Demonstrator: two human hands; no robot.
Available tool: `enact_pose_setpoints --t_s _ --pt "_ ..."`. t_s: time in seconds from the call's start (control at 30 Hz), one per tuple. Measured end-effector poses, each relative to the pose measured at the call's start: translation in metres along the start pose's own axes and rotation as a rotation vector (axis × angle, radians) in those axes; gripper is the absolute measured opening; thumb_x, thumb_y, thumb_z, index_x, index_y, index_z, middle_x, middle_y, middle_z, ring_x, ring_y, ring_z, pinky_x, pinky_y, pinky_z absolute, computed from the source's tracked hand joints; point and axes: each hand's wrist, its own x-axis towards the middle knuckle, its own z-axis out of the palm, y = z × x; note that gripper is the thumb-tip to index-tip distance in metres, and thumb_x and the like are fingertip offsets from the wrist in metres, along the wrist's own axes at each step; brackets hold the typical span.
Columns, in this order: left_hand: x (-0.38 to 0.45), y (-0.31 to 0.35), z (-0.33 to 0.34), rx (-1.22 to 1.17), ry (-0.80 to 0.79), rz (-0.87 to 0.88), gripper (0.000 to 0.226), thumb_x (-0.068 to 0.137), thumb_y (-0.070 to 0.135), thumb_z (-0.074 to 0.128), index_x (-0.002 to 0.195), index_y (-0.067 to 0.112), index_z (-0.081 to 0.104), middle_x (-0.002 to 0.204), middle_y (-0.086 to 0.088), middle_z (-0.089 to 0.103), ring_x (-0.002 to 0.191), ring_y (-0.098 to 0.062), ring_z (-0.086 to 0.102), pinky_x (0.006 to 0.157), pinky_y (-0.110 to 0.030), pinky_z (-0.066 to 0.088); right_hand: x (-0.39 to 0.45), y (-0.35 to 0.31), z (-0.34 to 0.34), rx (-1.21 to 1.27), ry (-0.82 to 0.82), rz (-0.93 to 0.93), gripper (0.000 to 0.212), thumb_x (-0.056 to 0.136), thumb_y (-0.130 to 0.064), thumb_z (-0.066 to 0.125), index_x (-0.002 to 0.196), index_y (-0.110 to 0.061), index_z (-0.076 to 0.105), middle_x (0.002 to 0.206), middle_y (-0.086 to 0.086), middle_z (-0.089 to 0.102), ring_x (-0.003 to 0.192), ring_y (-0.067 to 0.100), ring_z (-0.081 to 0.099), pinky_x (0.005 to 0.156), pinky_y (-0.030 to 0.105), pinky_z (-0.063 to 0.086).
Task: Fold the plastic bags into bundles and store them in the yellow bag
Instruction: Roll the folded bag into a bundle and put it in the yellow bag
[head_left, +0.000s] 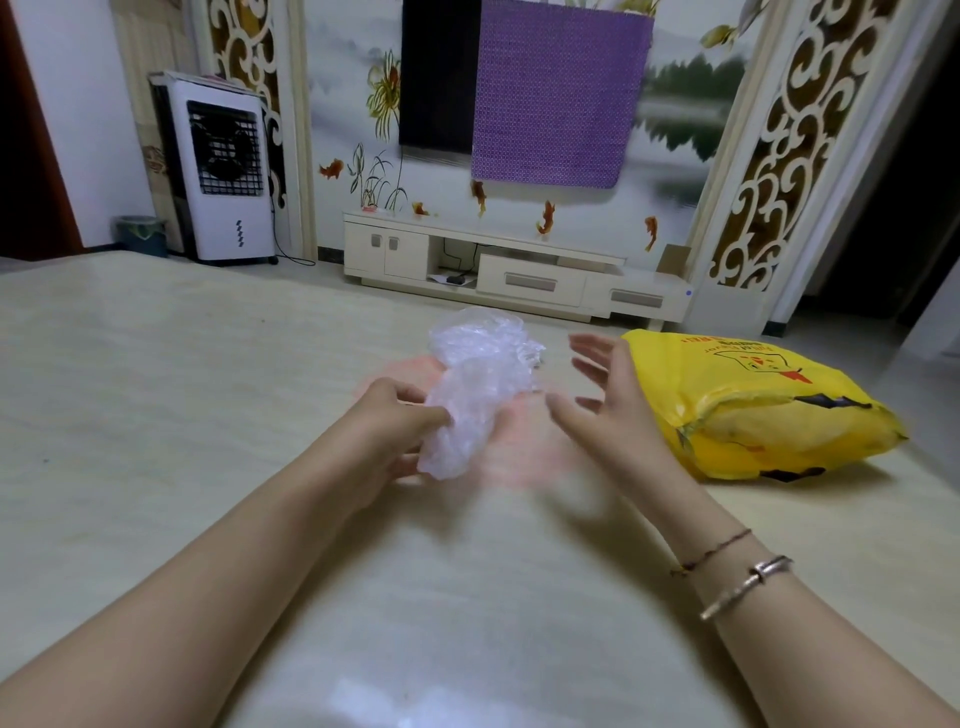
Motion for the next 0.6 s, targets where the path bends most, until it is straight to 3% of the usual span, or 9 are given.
enact_pose_setpoints --t_s 0.1,0.17,0.23,0.3,0.37,0.4,0.47,0.53,0.6 --pt "0.0 -0.002 -0.003 -0.11 -0.042 -0.039 0.021 0.089 -0.002 0.058 0.108 0.004 0.052 0.094 -0.016 0.062 0.066 -0.022 0.063 0.052 -0.026 0.055 -0.011 0.007 0.011 -0.358 -0.209 -0.397 0.062 0.075 -0.018 0.07 0.13 -0.022 0.042 0.133 -0.005 0.043 0.125 0.015 0.041 0.106 0.028 0.033" --pt "-0.001 -0.004 -0.002 -0.117 -0.048 -0.068 0.039 0.089 -0.001 0.059 0.124 0.002 0.043 0.108 -0.022 0.062 0.073 -0.026 0.063 0.061 -0.032 0.054 -0.015 0.006 0.022 -0.465 -0.321 -0.492 0.056 0.074 -0.024 0.071 0.123 -0.025 0.046 0.129 -0.006 0.044 0.121 0.018 0.042 0.101 0.031 0.037" --pt "-0.003 -0.006 -0.001 -0.071 -0.038 -0.075 0.044 0.088 0.0 0.06 0.125 0.008 0.037 0.112 -0.024 0.061 0.076 -0.028 0.063 0.064 -0.034 0.055 -0.016 0.003 0.03 -0.519 -0.359 -0.548 0.039 0.074 -0.02 0.069 0.109 -0.024 0.052 0.117 -0.006 0.049 0.109 0.02 0.045 0.092 0.037 0.042" --pt "-0.003 -0.008 -0.002 0.071 0.016 -0.01 0.045 0.086 0.001 0.064 0.117 0.016 0.035 0.108 -0.014 0.059 0.078 -0.024 0.063 0.066 -0.036 0.058 -0.015 0.003 0.032 -0.526 -0.375 -0.571 0.028 0.074 -0.011 0.067 0.096 -0.023 0.055 0.105 -0.006 0.053 0.099 0.022 0.048 0.083 0.042 0.045" --pt "-0.001 -0.01 -0.005 0.384 0.151 0.221 0.044 0.079 0.005 0.067 0.107 0.021 0.038 0.105 -0.003 0.049 0.087 -0.022 0.057 0.076 -0.038 0.055 -0.015 0.006 0.029 -0.517 -0.391 -0.551 0.024 0.074 -0.007 0.065 0.091 -0.022 0.057 0.096 -0.006 0.055 0.093 0.023 0.049 0.079 0.044 0.046" --pt "-0.001 -0.008 -0.007 0.489 0.193 0.359 0.039 0.077 0.005 0.066 0.102 0.022 0.042 0.105 0.001 0.048 0.091 -0.019 0.054 0.08 -0.033 0.052 -0.016 0.007 0.027 -0.508 -0.401 -0.535 0.022 0.074 -0.007 0.063 0.09 -0.021 0.058 0.094 -0.005 0.056 0.09 0.023 0.049 0.077 0.044 0.046" --pt "-0.004 -0.003 -0.008 0.479 0.147 0.521 0.027 0.076 -0.001 0.062 0.091 0.02 0.054 0.1 0.004 0.058 0.086 -0.01 0.056 0.076 -0.017 0.046 -0.016 0.007 0.023 -0.472 -0.431 -0.491 0.016 0.075 -0.011 0.061 0.089 -0.019 0.06 0.09 -0.006 0.057 0.087 0.021 0.049 0.076 0.042 0.046" --pt "-0.007 -0.002 -0.007 0.396 -0.013 0.474 0.024 0.08 -0.008 0.058 0.083 0.015 0.06 0.086 0.0 0.068 0.074 -0.006 0.06 0.069 -0.018 0.047 -0.017 0.006 0.02 -0.43 -0.45 -0.426 0.013 0.076 -0.017 0.059 0.088 -0.02 0.063 0.089 -0.007 0.059 0.087 0.02 0.051 0.078 0.038 0.046" --pt "-0.005 -0.005 -0.004 0.402 -0.135 0.327 0.02 0.085 -0.007 0.054 0.083 0.012 0.06 0.078 -0.005 0.071 0.071 -0.014 0.063 0.073 -0.029 0.051 -0.017 0.004 0.019 -0.367 -0.458 -0.329 0.009 0.078 -0.022 0.061 0.086 -0.023 0.066 0.088 -0.009 0.062 0.09 0.015 0.052 0.08 0.033 0.046"
